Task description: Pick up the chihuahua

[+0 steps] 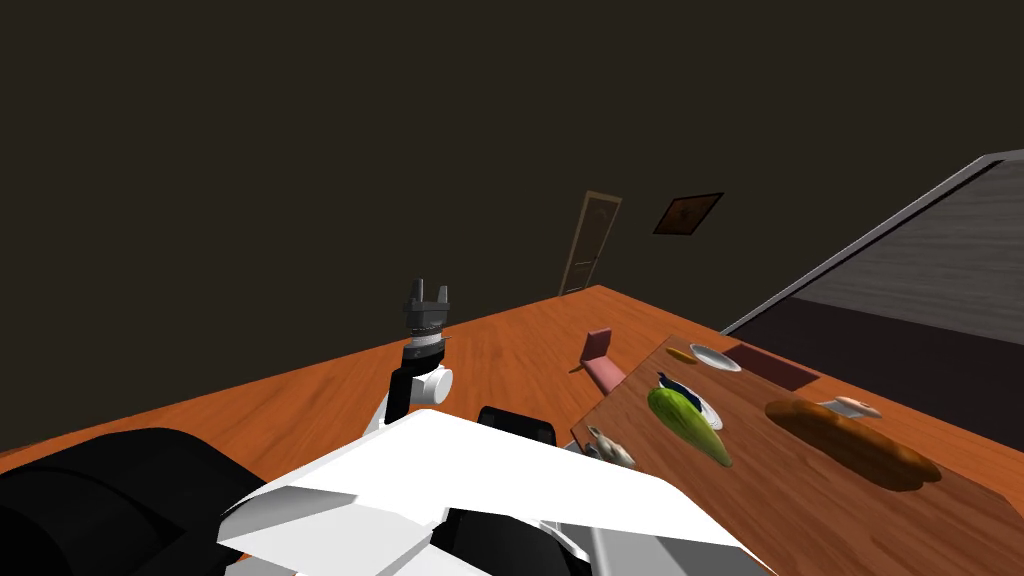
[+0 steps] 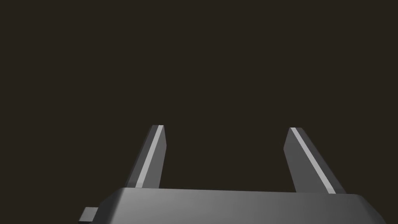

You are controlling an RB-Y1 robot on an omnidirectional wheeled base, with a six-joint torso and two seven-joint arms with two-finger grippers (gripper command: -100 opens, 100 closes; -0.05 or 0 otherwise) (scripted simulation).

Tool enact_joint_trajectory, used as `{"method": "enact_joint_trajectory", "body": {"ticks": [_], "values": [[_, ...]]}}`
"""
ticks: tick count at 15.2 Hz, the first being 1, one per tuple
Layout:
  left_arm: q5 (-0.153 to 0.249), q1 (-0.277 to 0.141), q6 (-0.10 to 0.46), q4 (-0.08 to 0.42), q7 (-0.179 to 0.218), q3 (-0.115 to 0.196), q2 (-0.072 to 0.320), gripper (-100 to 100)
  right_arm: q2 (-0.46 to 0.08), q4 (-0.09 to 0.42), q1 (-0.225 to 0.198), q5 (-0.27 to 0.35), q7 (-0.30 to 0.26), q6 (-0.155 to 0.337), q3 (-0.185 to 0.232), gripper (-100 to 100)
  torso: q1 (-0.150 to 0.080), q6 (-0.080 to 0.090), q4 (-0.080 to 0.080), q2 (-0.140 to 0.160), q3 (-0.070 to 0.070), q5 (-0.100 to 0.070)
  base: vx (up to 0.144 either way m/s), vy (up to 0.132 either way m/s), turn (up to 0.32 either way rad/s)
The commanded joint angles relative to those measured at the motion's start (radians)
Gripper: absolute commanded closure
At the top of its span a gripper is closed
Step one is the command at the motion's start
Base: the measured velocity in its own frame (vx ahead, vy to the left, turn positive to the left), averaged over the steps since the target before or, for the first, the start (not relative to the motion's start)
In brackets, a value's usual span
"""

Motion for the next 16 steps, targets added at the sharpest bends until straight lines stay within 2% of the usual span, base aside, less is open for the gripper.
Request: {"method": "enact_joint_trajectory", "body": {"ticks": [1, 2, 5, 7, 8, 10, 11, 12, 13, 15, 16], "values": [[0.000, 0.000, 0.000, 0.000, 0.000, 0.000, 0.000, 0, 0.003, -0.025, 0.015, -0.050, 0.050, 0.011, -0.016, 100, 0.000, 0.000, 0.000, 0.000, 0.000, 0.000, -0.016, 0.016, 0.120], [0.000, 0.000, 0.000, 0.000, 0.000, 0.000, 0.000, 0, 0.003, -0.025, 0.015, -0.051, 0.065, 0.011, -0.016, 100, 0.000, 0.000, 0.000, 0.000, 0.000, 0.000, -0.020, 0.019, 0.122], [0.000, 0.000, 0.000, 0.000, 0.000, 0.000, 0.000, 0, 0.011, -0.079, 0.046, -0.128, 0.140, 0.037, -0.055, 100, 0.001, 0.000, 0.000, 0.001, 0.000, 0.001, -0.020, 0.023, 0.119], [0.000, 0.000, 0.000, 0.000, 0.000, 0.000, 0.000, 0, 0.011, -0.079, 0.046, -0.143, 0.169, 0.037, -0.055, 100, 0.001, 0.000, 0.000, 0.001, 0.001, 0.001, -0.016, 0.022, 0.065], [0.000, 0.000, 0.000, 0.000, 0.000, 0.000, 0.000, 0, 0.015, -0.106, 0.062, -0.180, 0.192, 0.049, -0.075, 100, 0.001, 0.000, 0.000, 0.001, 0.000, 0.001, -0.014, 0.023, 0.118], [0.000, 0.000, 0.000, 0.000, 0.000, 0.000, 0.000, 0, 0.015, -0.106, 0.062, -0.188, 0.220, 0.049, -0.075, 100, 0.001, 0.000, 0.001, 0.001, 0.001, 0.001, -0.013, 0.015, 0.065], [0.000, 0.000, 0.000, 0.000, 0.000, 0.000, 0.000, 0, 0.019, -0.132, 0.077, -0.231, 0.255, 0.062, -0.095, 100, 0.001, 0.000, 0.001, 0.000, 0.000, 0.001, -0.015, 0.016, 0.082], [0.000, 0.000, 0.000, 0.000, 0.000, 0.000, 0.000, 0, 0.019, -0.132, 0.077, -0.234, 0.272, 0.062, -0.095, 100, 0.001, 0.000, 0.001, 0.001, 0.001, 0.001, -0.016, 0.019, 0.109], [0.000, 0.000, 0.000, 0.000, 0.000, 0.000, 0.000, 0, 0.023, -0.159, 0.092, -0.268, 0.298, 0.075, -0.114, 100, 0.001, -0.001, 0.001, 0.001, 0.001, 0.001, -0.020, 0.026, 0.136], [0.000, 0.000, 0.000, 0.000, 0.000, 0.000, 0.000, 0, 0.023, -0.159, 0.092, -0.279, 0.324, 0.075, -0.114, 100, 0.002, -0.001, 0.001, 0.001, 0.001, 0.002, -0.018, 0.022, 0.079], [0.000, 0.000, 0.000, 0.000, 0.000, 0.000, 0.000, 0, 0.021, -0.153, 0.089, -0.268, 0.298, 0.070, -0.108, 100, 0.002, 0.000, 0.001, 0.001, 0.001, 0.002, -0.006, 0.008, 0.003]]}}
